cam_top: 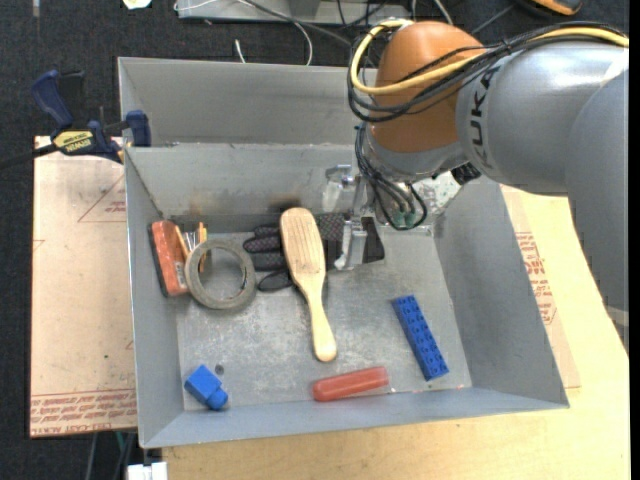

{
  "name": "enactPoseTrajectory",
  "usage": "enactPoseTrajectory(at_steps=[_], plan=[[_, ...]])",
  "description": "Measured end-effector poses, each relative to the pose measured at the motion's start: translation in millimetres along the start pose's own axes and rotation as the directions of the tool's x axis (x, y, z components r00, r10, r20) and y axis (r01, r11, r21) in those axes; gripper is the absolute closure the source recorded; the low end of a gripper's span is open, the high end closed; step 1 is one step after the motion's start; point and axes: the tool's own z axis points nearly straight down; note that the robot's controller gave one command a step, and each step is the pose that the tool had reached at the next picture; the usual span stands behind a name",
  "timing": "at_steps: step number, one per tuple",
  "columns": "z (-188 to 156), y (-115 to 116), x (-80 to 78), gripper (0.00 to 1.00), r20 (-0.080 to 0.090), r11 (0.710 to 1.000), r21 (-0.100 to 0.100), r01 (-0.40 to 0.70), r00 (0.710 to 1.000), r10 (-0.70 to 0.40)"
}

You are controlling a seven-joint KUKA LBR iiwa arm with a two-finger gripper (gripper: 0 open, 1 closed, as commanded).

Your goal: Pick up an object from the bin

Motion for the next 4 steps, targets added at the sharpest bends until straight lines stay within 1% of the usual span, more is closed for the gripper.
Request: enactPoseTrajectory(at_steps=[1,2,3,4], plan=[[-5,0,-1.7,0.00,0.008,1.000,0.000,-0.001,1.000,0.001],[47,3,-3.7,0.00,0.016,0.966,0.003,0.258,0.966,-0.258],[55,-16,-5.3,0.00,0.011,0.925,0.002,0.381,0.925,-0.381],[62,16,-6.4,0.00,0.018,0.684,0.013,0.730,0.683,-0.730]])
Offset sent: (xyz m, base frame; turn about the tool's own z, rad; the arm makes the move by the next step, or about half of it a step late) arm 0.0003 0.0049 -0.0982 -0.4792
